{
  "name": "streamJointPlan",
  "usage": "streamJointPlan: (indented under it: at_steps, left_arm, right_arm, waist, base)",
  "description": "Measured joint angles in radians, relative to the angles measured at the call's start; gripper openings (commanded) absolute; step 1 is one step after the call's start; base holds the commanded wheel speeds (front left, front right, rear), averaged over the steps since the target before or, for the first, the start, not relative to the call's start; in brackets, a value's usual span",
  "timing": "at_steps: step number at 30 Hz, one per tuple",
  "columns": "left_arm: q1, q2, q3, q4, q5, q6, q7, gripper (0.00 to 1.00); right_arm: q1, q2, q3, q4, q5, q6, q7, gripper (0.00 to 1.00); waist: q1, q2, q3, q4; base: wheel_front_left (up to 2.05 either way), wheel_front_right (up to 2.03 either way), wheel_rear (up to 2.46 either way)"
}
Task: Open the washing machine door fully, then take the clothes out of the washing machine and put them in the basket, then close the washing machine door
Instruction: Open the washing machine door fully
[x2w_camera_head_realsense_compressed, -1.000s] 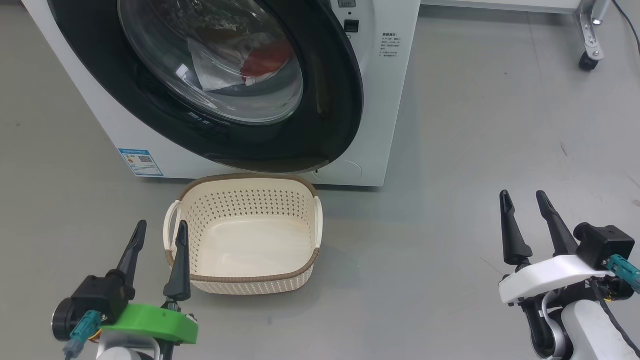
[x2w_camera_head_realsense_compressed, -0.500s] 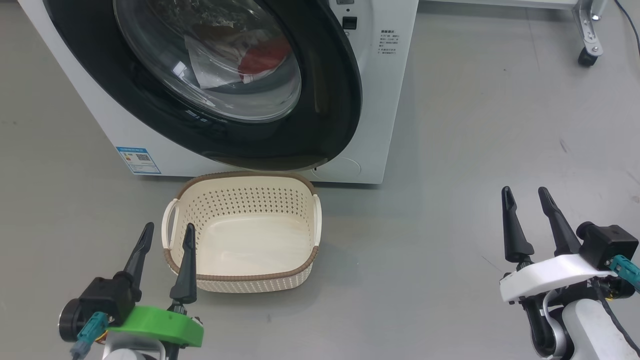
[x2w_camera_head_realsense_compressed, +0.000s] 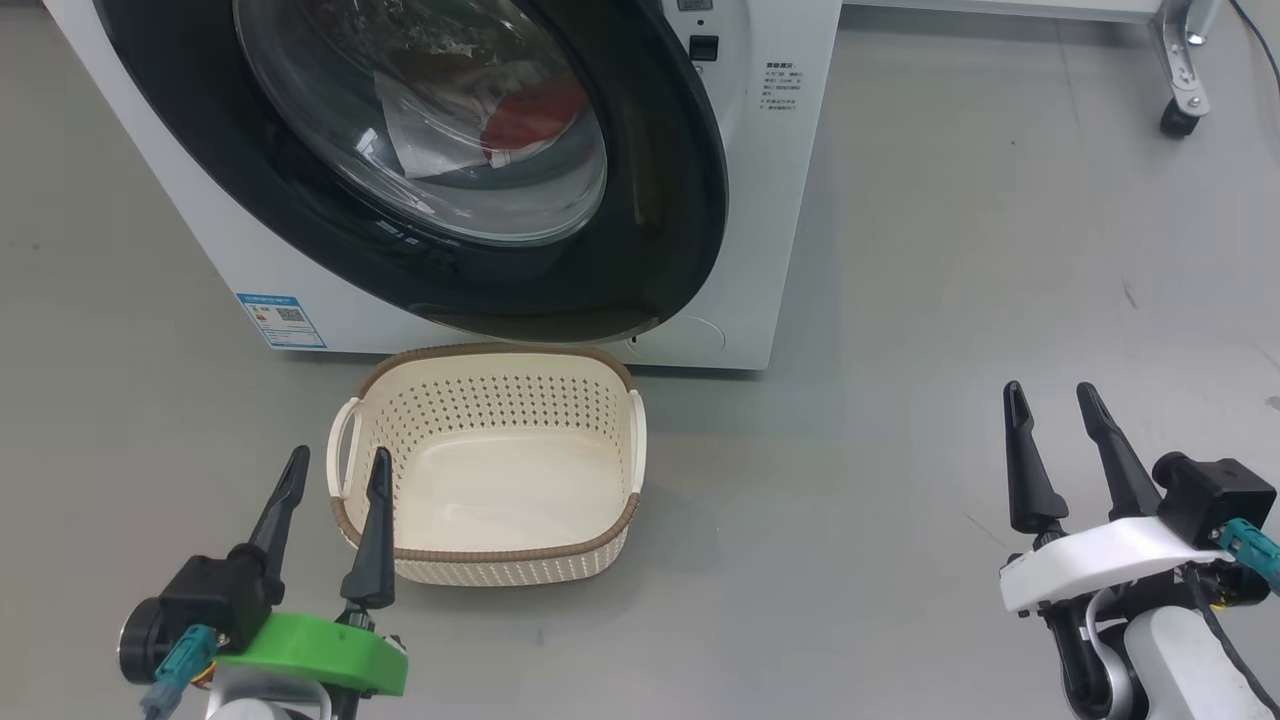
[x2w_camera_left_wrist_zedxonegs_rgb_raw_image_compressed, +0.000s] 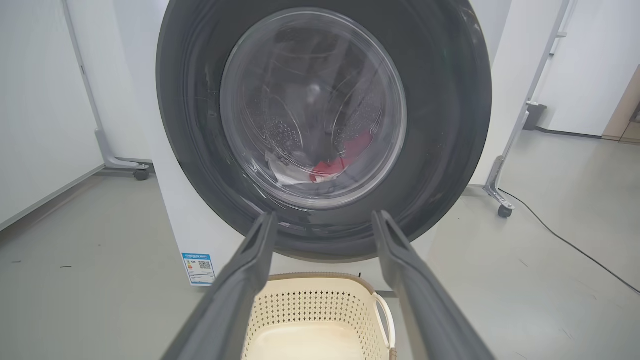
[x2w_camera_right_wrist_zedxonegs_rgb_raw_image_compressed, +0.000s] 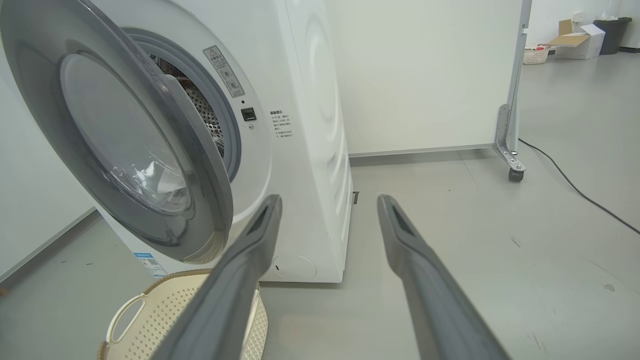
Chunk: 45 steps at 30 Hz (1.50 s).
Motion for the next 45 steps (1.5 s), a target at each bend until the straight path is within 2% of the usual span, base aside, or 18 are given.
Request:
streamJointPlan:
  at_steps: [15,16,17,18,26,33,37,45]
  left_arm:
    - [0.0,0.0,-0.03,-0.014,0.0,0.0,0.0,1.0]
    - [0.0,0.0,-0.031,-0.015,0.0,0.0,0.0,1.0]
    - [0.0,0.0,-0.035,-0.015,0.0,0.0,0.0,1.0]
    - [0.0,0.0,-0.038,-0.016,0.0,0.0,0.0,1.0]
    - [-0.011,0.0,-0.073,-0.021,-0.001,0.0,0.0,1.0]
    - [-0.039,-0.001,-0.1,-0.025,-0.003,0.0,0.0,1.0]
    - [-0.064,-0.001,-0.127,-0.029,-0.004,0.0,0.0,1.0]
    - [-0.107,-0.002,-0.151,-0.031,-0.025,0.0,0.0,1.0]
  right_arm:
    - [-0.004,-0.003,-0.009,-0.026,-0.007,-0.002,-0.001,1.0]
    - [-0.006,-0.001,-0.015,-0.029,-0.007,-0.009,-0.001,0.67]
    - [-0.009,0.0,-0.021,-0.032,-0.007,-0.01,-0.001,0.3]
    - [-0.016,0.002,-0.025,-0.035,-0.007,-0.013,-0.001,0.0]
    - [-0.098,-0.017,-0.044,-0.058,-0.005,-0.018,0.007,0.0]
    - [-0.209,-0.035,-0.069,-0.08,0.05,-0.014,0.08,0.0]
    - [-0.308,-0.03,-0.091,-0.088,0.135,0.002,0.155,0.0]
    - [-0.455,0.011,-0.157,-0.077,0.319,-0.004,0.281,0.0]
  waist:
    - [0.0,0.0,0.04,0.014]
    - [0.0,0.0,0.045,0.016]
    - [0.0,0.0,0.05,0.019]
    - [0.0,0.0,0.055,0.022]
    - [0.0,0.0,0.105,0.053]
    - [0.0,0.0,0.153,0.088]
    - [0.0,0.0,0.19,0.115]
    - [0.0,0.0,0.247,0.166]
  base:
    - [0.0,0.0,0.0]
    - [0.0,0.0,0.0]
    - [0.0,0.0,0.0]
    - [0.0,0.0,0.0]
    - [0.0,0.0,0.0]
    - [0.0,0.0,0.0]
    - [0.0,0.0,0.0]
    - [0.0,0.0,0.0]
